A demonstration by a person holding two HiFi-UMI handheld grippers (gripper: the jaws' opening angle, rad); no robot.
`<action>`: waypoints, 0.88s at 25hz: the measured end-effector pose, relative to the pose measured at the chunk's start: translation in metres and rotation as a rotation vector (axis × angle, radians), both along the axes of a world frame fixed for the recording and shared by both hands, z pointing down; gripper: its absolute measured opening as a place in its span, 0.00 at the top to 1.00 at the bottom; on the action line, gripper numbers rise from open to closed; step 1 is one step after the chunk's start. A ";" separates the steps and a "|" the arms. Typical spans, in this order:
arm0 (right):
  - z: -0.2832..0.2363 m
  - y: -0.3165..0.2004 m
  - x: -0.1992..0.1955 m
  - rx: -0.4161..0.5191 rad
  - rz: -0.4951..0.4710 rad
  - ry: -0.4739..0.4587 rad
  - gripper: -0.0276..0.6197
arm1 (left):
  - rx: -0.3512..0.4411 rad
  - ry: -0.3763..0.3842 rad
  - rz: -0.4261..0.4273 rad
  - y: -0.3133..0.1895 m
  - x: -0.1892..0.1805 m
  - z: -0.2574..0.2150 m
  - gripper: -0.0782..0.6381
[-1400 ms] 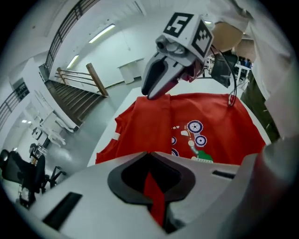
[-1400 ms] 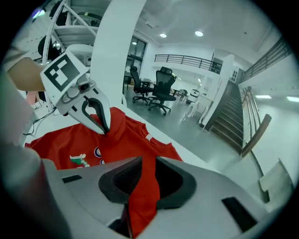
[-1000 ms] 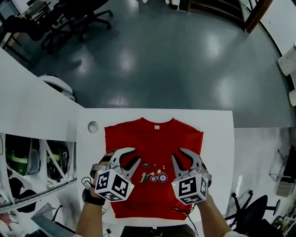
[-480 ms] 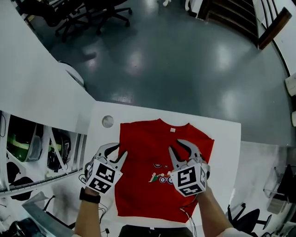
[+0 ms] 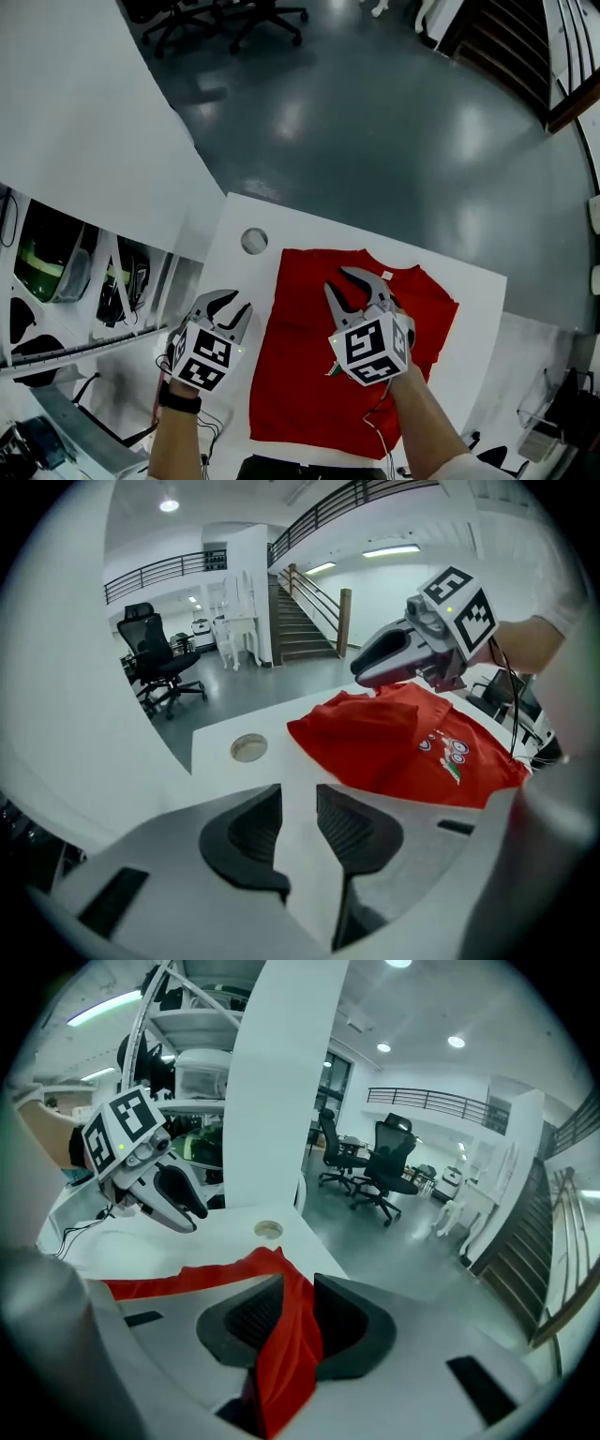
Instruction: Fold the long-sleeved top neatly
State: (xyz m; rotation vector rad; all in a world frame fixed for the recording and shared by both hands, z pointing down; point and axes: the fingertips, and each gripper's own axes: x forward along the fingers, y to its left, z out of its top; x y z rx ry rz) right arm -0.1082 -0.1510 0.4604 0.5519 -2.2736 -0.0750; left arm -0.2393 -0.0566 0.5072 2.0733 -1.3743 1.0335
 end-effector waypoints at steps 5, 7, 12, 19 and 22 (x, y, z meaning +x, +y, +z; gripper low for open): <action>0.014 -0.007 -0.043 -0.033 -0.050 0.018 0.78 | -0.007 0.021 -0.028 0.005 -0.022 0.007 0.72; 0.022 -0.007 -0.057 -0.057 -0.077 0.032 0.77 | -0.013 0.026 -0.030 0.007 -0.028 0.012 0.72; 0.053 0.002 -0.074 -0.138 -0.171 0.148 0.72 | -0.019 0.035 -0.038 0.013 -0.041 0.016 0.72; 0.081 0.012 -0.084 -0.163 -0.223 0.270 0.82 | -0.015 0.049 -0.065 0.027 -0.064 0.023 0.72; 0.081 0.014 -0.086 -0.131 -0.239 0.282 0.88 | -0.021 0.048 -0.069 0.031 -0.066 0.025 0.72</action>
